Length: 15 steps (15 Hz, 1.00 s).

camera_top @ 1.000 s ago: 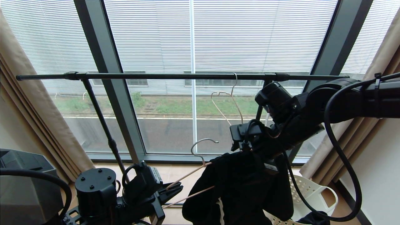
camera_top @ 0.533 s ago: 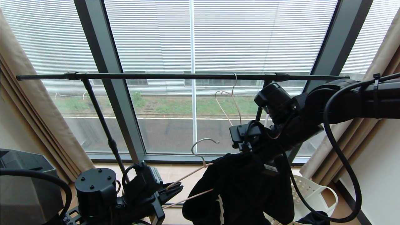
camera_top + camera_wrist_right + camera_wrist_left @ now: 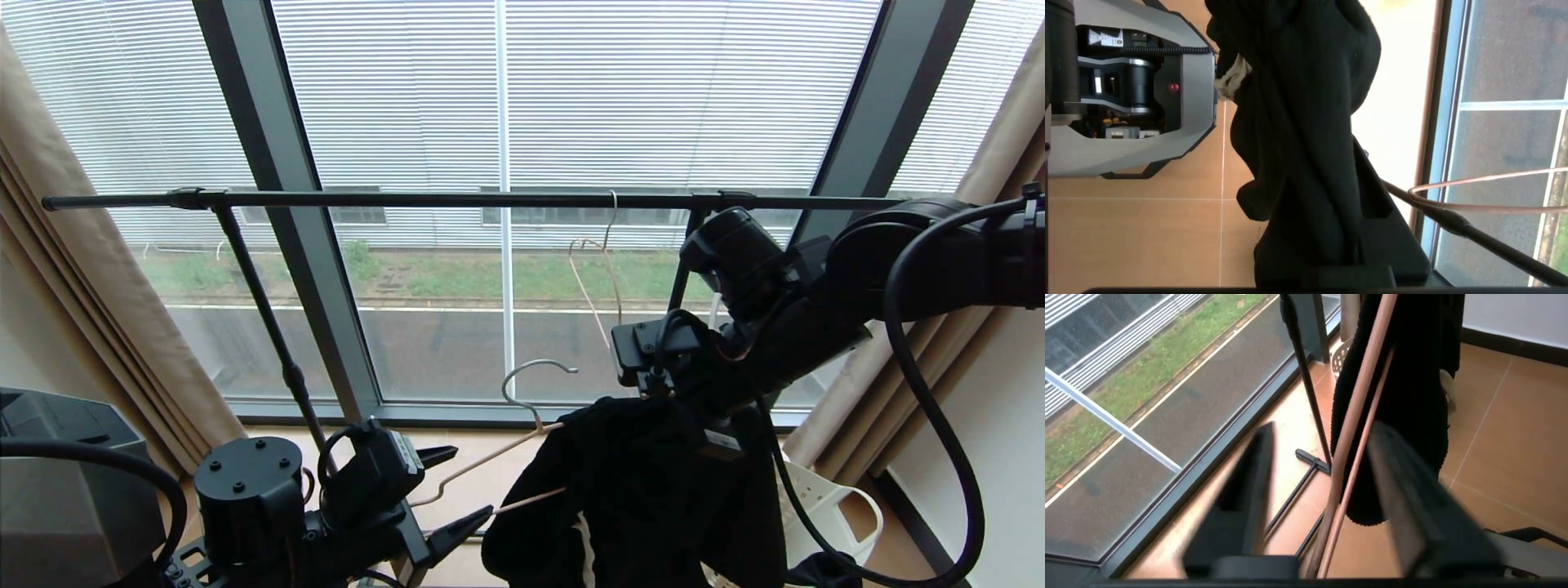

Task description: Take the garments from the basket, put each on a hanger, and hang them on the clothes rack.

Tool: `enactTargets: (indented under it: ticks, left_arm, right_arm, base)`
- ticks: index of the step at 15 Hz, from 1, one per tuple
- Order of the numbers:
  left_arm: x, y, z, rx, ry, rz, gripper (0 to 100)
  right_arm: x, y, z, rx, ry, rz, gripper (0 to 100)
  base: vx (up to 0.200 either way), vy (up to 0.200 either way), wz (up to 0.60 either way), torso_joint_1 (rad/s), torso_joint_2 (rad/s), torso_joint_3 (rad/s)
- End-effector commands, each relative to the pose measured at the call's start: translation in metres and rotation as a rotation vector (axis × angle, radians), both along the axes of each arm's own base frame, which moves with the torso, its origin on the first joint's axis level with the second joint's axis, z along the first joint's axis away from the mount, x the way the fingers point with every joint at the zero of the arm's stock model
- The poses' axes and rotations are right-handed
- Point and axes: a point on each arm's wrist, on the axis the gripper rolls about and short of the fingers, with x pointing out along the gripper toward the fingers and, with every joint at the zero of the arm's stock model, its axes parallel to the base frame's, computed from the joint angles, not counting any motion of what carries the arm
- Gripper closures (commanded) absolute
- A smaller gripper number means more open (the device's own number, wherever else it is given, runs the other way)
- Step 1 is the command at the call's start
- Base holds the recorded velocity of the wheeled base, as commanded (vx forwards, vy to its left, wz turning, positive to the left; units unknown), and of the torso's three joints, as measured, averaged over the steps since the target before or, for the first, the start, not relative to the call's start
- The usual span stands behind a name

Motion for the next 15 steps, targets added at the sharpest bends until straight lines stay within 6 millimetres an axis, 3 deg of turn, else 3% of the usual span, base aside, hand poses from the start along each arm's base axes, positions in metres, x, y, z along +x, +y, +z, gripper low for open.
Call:
enactTargets:
  ticks: [1, 5, 8, 13, 15]
  left_arm:
    - [0.0, 0.0, -0.001, 0.002, 0.004, 0.0, 0]
    - [0.007, 0.007, 0.005, -0.03, -0.006, 0.03, 0]
    - [0.012, 0.025, 0.028, -0.187, 0.035, -0.005, 0]
    - [0.043, 0.065, 0.06, -0.494, 0.21, 0.004, 0]
    - [0.056, 0.075, 0.061, -0.549, 0.257, 0.029, 0]
  right_arm:
    - [-0.002, -0.001, 0.003, 0.005, -0.008, 0.001, 100]
    - [-0.003, -0.002, 0.004, 0.007, -0.009, -0.002, 100]
    - [-0.004, -0.013, 0.017, 0.031, -0.038, -0.04, 100]
    - [-0.009, -0.022, 0.023, 0.042, -0.051, -0.055, 100]
    - [-0.009, -0.026, 0.023, 0.066, -0.072, -0.063, 100]
  base:
    - [0.0, 0.0, 0.0, 0.0, 0.0, 0.0]
    - [0.0, 0.0, 0.0, 0.0, 0.0, 0.0]
    - [0.0, 0.0, 0.0, 0.0, 0.0, 0.0]
    - [0.0, 0.0, 0.0, 0.0, 0.0, 0.0]
    - [0.0, 0.0, 0.0, 0.0, 0.0, 0.0]
